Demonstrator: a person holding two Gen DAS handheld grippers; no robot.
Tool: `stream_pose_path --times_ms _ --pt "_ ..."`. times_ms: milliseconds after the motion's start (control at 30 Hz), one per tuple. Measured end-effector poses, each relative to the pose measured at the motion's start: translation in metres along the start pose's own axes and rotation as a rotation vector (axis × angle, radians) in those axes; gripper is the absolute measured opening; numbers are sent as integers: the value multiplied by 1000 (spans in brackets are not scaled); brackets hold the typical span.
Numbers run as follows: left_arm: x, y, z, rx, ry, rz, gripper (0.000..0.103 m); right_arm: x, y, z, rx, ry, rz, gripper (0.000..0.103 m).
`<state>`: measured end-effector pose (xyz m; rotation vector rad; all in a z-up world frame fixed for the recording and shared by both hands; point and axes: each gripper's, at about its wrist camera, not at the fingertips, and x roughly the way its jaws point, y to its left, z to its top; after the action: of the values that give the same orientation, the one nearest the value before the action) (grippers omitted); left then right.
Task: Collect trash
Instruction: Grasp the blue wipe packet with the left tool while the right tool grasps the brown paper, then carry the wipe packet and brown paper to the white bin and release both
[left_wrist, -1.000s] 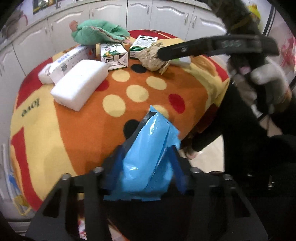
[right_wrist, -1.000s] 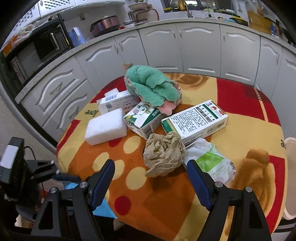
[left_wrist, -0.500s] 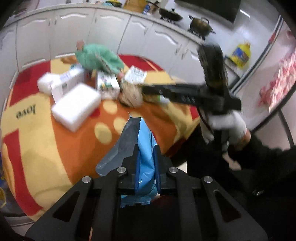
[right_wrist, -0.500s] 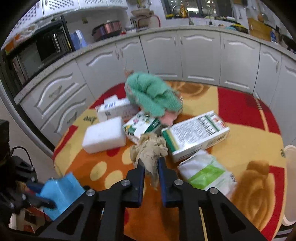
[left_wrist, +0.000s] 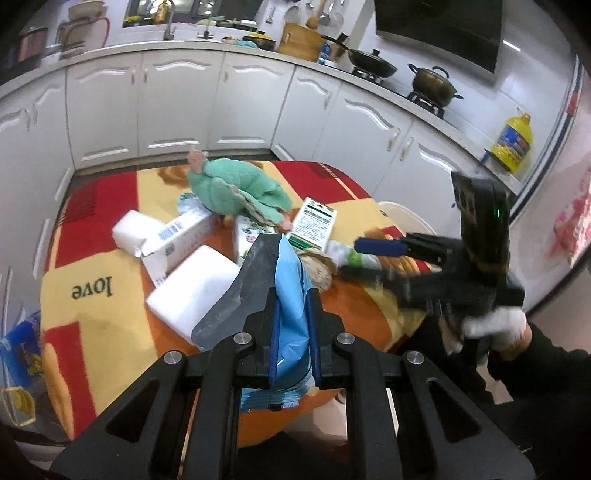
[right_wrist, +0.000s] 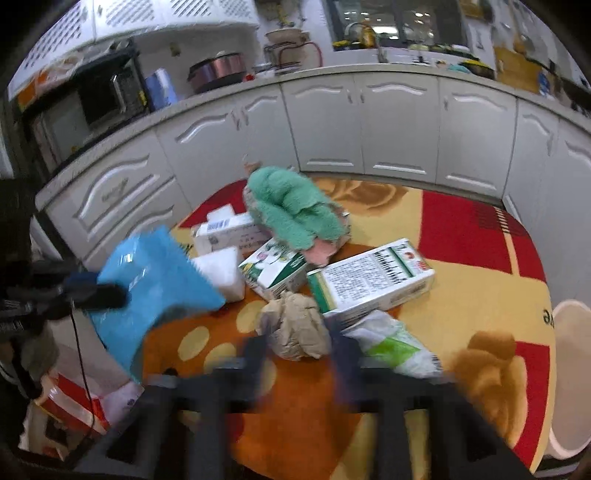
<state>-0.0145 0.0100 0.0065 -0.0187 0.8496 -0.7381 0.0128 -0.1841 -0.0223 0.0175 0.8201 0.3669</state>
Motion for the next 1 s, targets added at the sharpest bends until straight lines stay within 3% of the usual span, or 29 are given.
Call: stream_pose_path --times_ms 67,167,300,400,567,1000 --pt "0 3 1 -12 -6 16 11 16 12 -2 -40 39 9 65" --pt "-1 10 3 -32 -15 26 11 43 19 -4 -61 89 -25 40" --pt "-6 8 7 -37 -33 31 11 54 8 -5 -19 85 -54 21" --pt "-5 3 16 -30 -44 19 11 28 -5 -2 29 31 -7 20" --pt "9 -19 39 -9 -59 -27 11 -25 -34 0 89 -69 -14 20" --pt "96 -127 105 85 -8 -192 11 -108 -141 -30 273 -160 -289 20"
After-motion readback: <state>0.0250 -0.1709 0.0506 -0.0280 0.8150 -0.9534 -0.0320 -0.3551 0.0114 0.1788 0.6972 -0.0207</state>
